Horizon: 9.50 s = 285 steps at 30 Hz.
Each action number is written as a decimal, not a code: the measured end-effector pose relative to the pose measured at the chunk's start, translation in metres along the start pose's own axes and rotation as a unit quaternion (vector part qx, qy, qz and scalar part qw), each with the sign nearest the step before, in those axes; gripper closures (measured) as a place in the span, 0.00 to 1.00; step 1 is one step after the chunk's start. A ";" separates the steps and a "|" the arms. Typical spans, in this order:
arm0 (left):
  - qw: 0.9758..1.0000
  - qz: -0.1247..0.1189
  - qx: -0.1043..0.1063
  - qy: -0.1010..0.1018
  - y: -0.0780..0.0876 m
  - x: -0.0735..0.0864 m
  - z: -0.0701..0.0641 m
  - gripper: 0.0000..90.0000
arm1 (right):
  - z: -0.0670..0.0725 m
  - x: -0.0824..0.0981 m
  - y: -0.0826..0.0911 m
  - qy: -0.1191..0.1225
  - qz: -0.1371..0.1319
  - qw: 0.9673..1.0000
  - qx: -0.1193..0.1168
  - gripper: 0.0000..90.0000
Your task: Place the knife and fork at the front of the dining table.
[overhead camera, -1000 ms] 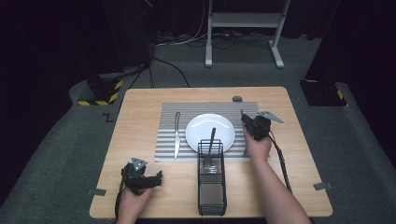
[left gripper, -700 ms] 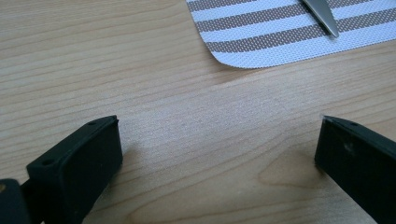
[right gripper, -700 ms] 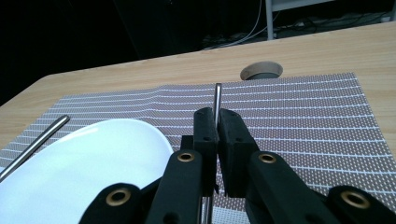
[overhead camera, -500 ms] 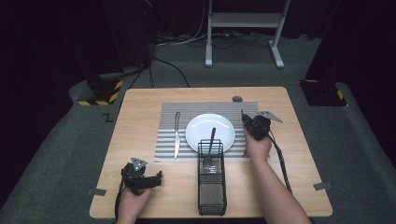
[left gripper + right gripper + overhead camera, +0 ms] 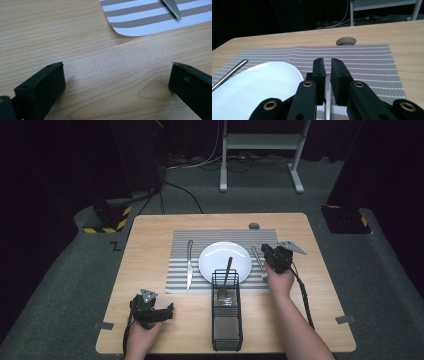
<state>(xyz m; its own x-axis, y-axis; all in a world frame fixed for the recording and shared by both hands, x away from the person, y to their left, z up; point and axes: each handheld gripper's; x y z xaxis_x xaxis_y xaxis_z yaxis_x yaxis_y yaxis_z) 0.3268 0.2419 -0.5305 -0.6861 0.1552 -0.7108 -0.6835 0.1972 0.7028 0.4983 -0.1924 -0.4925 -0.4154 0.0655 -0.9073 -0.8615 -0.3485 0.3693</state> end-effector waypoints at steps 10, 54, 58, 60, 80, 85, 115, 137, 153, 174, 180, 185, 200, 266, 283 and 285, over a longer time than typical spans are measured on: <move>1.000 0.000 0.000 0.000 0.000 0.000 0.000 0.01 | 0.010 0.013 0.039 0.053 0.023 0.998 0.014 0.83; 1.000 0.000 0.000 -0.001 0.000 0.000 0.000 0.01 | 0.023 0.060 0.098 0.095 0.055 0.993 0.036 0.74; 1.000 0.000 0.000 -0.001 0.000 0.000 0.000 0.01 | 0.030 0.054 0.110 0.092 0.007 0.995 0.023 0.70; 1.000 0.000 0.000 -0.001 0.000 0.000 0.000 0.01 | 0.035 0.050 0.118 0.085 -0.019 0.996 0.011 0.68; 1.000 0.001 0.000 -0.002 -0.001 0.000 0.000 0.00 | 0.092 0.009 0.149 0.067 -0.140 0.984 -0.086 0.62; 1.000 0.000 0.001 -0.002 -0.001 0.000 0.000 0.00 | 0.102 0.005 0.143 0.061 -0.143 0.983 -0.099 0.62; 1.000 0.001 0.001 -0.003 -0.001 -0.001 0.000 0.00 | 0.144 -0.019 0.146 0.084 -0.172 0.969 -0.160 0.98; 1.000 0.001 0.002 -0.002 -0.001 -0.001 0.000 0.00 | 0.120 -0.066 0.215 0.094 -0.265 0.951 -0.127 0.98; 1.000 0.001 0.001 -0.003 -0.001 -0.001 0.000 0.00 | 0.045 -0.025 0.189 0.091 -0.194 0.976 -0.037 0.98; 1.000 0.000 0.000 -0.003 -0.001 -0.001 0.000 0.00 | 0.003 -0.010 0.136 0.085 -0.128 0.988 0.012 0.98; 1.000 0.001 0.000 -0.003 -0.001 -0.001 0.000 0.00 | 0.004 -0.013 0.124 0.081 -0.123 0.989 0.012 0.98; 1.000 0.001 0.001 -0.003 -0.001 -0.001 0.000 0.00 | 0.005 -0.013 0.112 0.085 -0.122 0.989 0.018 0.98; 1.000 0.000 -0.001 -0.003 -0.001 0.000 -0.001 0.01 | -0.012 -0.027 0.056 0.041 -0.093 0.994 0.027 0.97; 1.000 0.000 0.000 -0.003 -0.001 -0.001 -0.001 0.00 | -0.034 0.005 0.042 0.043 0.024 0.998 0.041 0.80; 1.000 0.002 0.005 -0.007 -0.003 -0.003 -0.001 0.00 | -0.019 0.049 0.102 0.082 0.044 0.995 0.026 0.42; 1.000 0.001 0.005 -0.007 -0.003 -0.002 -0.001 0.00 | -0.021 0.053 0.108 0.082 0.056 0.995 0.027 0.37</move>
<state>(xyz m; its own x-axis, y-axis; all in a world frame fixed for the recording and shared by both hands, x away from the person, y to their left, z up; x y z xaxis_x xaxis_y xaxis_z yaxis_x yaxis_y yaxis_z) 0.3301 0.2404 -0.5306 -0.6841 0.1688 -0.7096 -0.6791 0.2075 0.7041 0.3898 -0.2463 -0.5048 -0.4602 -0.1260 -0.8788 -0.8288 -0.2938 0.4761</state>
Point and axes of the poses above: each handheld gripper's, and its own axes: y roughly backward along the jaws, x roughly out of its underside, z roughly to its left, and after that the axes turned 2 degrees about x, right-handed
